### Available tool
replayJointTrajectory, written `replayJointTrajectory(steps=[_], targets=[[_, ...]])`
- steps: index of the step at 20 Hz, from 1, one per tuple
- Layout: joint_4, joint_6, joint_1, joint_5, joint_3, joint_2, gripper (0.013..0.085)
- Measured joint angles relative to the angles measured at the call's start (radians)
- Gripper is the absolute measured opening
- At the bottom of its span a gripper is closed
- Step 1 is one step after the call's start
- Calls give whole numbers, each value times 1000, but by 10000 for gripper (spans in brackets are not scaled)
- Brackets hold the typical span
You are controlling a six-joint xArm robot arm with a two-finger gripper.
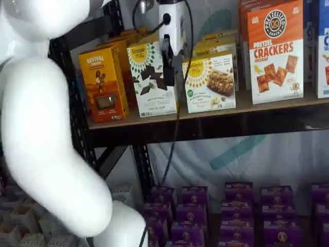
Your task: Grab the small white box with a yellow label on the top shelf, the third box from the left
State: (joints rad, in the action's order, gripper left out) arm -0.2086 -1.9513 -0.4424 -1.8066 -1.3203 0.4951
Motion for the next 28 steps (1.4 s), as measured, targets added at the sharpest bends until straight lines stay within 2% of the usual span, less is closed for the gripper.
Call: replayJointTrajectory(steps=[3,6,8,12,14,18,23,28], targets=[[17,11,15,1,-16,-8,850],[2,15,14,5,-34,-18,850],[-32,9,-2,31,-31,-15,850],[-149,-16,-58,124,-15,-11,850],[-176,-24,-68,164,-17,-21,850],[-123,-27,-41,212,-41,-68,850],[-87,-31,-18,274,-55,-141,850],[-43,-28,-2,271,-83,-196,850]])
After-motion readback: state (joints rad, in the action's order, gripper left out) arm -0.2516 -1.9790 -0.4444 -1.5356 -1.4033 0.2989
